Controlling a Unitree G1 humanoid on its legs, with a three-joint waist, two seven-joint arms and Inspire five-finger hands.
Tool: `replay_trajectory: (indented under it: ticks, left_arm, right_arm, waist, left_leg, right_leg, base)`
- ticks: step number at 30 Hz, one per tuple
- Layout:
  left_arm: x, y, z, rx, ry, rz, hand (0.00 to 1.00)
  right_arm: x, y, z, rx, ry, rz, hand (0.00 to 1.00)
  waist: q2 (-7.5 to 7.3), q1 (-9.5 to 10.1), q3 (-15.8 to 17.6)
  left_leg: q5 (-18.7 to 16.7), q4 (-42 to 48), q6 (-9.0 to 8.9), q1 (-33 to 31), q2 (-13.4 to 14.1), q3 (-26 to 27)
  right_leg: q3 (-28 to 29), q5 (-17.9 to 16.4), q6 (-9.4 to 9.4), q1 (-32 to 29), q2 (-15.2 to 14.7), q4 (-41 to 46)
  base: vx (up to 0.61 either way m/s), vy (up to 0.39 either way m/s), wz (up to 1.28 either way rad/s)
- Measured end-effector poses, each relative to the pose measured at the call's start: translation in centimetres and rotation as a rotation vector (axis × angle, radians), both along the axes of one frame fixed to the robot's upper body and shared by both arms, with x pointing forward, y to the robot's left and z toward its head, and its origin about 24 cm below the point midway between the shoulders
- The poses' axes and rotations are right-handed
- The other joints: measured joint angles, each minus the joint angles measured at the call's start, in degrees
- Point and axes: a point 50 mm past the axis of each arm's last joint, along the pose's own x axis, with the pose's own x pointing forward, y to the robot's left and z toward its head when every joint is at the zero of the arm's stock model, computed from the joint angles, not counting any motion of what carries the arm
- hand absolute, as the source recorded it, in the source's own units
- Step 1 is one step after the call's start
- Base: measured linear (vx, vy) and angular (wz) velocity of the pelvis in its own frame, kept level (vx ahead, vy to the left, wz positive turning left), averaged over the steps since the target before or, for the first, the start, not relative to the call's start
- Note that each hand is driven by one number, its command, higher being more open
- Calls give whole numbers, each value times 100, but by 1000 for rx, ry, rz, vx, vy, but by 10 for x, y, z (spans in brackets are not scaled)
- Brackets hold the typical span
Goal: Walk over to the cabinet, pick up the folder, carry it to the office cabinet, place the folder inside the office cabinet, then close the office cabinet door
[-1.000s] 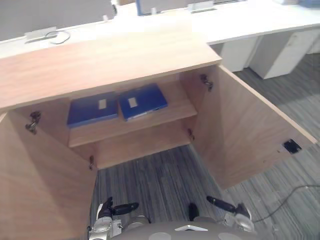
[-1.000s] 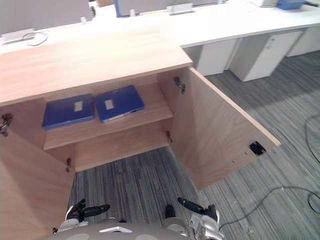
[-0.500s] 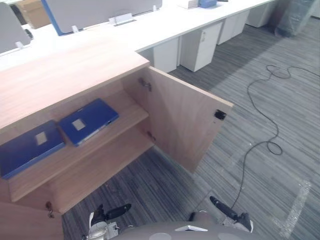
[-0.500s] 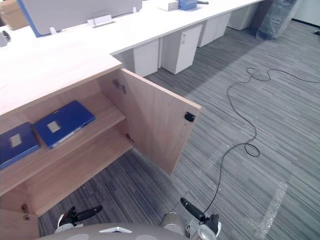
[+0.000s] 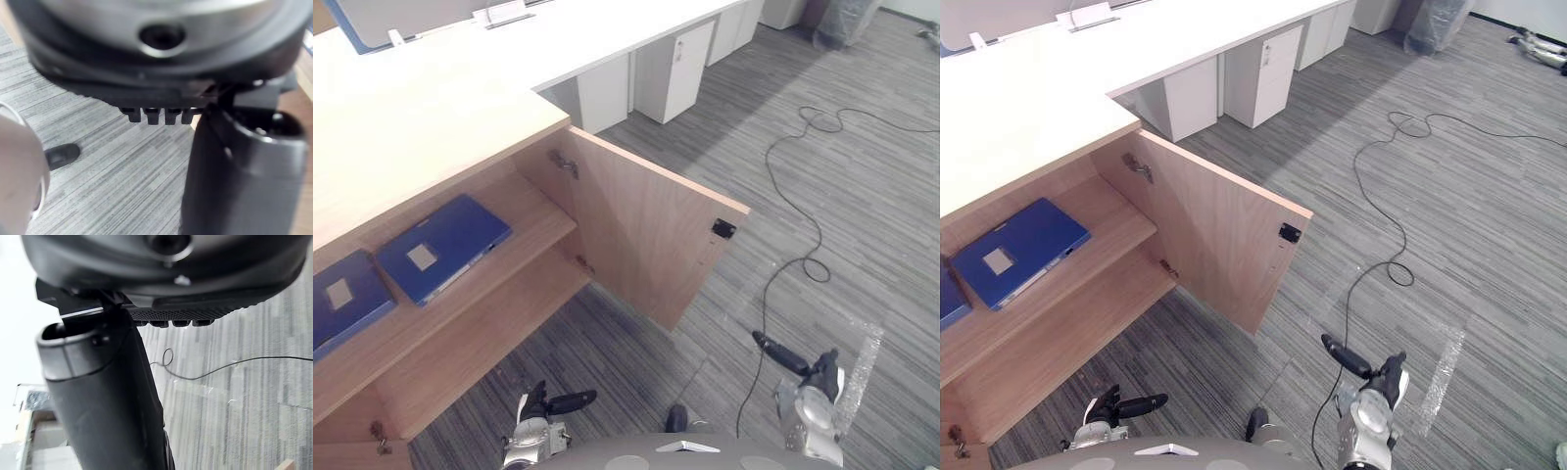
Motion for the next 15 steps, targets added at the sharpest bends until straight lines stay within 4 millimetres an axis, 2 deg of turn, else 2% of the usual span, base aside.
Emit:
replay_trajectory:
  ticks: [3,5,8,12,15]
  left_arm:
    - [-4,4,0,11,12,-12,100]
    - [-7,7,-1,11,20,-17,100]
    - [-7,7,-1,4,18,-32,100]
    - [-8,11,0,6,20,-41,100]
    - [-12,17,0,16,32,-42,100]
  right_arm:
    - [31,1,25,-63,-101,121,100]
    - [58,7,51,-126,-205,253,100]
    - [82,18,75,-187,-297,419,100]
    - [99,39,88,-210,-340,604,100]
    - [100,41,89,-221,-331,669,100]
  waist:
    - [13,27,-8]
    - [18,69,-11]
    - [12,141,-29]
    - [-2,168,-36]
    - [-14,144,-36]
  left_leg:
    - [11,-4,15,-5,-27,-102]
    - [19,-9,24,-55,-58,-200]
    - [20,-9,25,-151,-85,-347]
    - [20,-20,24,-184,-83,-530]
    - [19,-77,25,-186,-91,-562]
  right_leg:
    - [-32,115,-3,115,-6,-221]
    - [-85,241,5,194,0,-443]
    - [-162,360,1,230,4,-624]
    - [-290,368,7,298,-11,-627]
    - [-285,426,11,288,-11,-635]
  base:
    - [-14,47,6]
    - [-41,40,11]
    - [-51,46,16]
    - [-53,51,24]
    - [-81,46,4]
